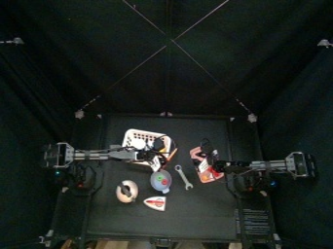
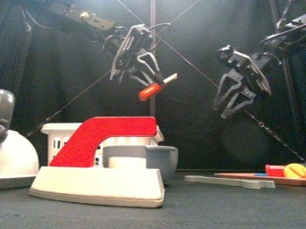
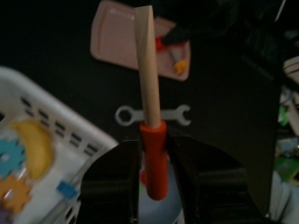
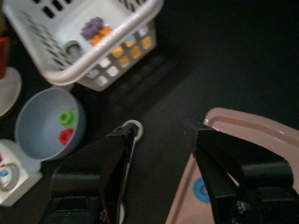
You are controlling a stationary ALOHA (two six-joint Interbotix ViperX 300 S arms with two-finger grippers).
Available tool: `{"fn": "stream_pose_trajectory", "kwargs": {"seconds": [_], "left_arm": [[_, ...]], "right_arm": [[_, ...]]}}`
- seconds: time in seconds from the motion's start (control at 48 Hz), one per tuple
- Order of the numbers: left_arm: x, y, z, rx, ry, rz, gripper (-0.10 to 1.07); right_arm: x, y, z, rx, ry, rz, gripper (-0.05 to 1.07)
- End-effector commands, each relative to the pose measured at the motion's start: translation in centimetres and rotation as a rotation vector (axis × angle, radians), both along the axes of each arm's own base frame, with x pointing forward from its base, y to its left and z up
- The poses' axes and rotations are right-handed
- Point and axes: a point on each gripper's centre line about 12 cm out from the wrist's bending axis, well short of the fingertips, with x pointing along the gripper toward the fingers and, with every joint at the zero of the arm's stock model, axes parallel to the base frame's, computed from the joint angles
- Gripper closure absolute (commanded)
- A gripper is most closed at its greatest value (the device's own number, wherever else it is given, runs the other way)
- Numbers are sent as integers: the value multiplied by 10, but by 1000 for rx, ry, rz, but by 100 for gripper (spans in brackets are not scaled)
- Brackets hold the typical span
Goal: Hand over screwdriver
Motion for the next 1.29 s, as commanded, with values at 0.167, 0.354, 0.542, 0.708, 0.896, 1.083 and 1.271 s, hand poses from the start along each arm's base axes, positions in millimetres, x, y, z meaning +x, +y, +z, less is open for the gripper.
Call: {"fn": "stream_pose_trajectory", "kwargs": {"seconds": [0.167, 0.354, 0.542, 0.708, 0.896, 1.083, 1.271], "left_arm": [[5, -8, -1, 33, -261, -8, 47], [9, -23, -9, 46, -400, -35, 47], [13, -27, -8, 54, -579, -26, 47], [19, -27, -9, 66, -711, -6, 47], [24, -25, -9, 71, -796, 16, 47], [35, -27, -8, 72, -814, 9, 47], [43, -31, -11, 79, -816, -12, 47]], "right_arm": [[4, 9, 32, -40, -134, 114, 17], [7, 14, 42, -47, -179, 164, 17], [13, 23, 48, -27, -217, 241, 17], [15, 24, 56, -28, -244, 254, 17], [21, 28, 53, -25, -235, 283, 17], [33, 30, 54, -39, -226, 318, 17], [43, 30, 48, -54, -196, 333, 18]]}}
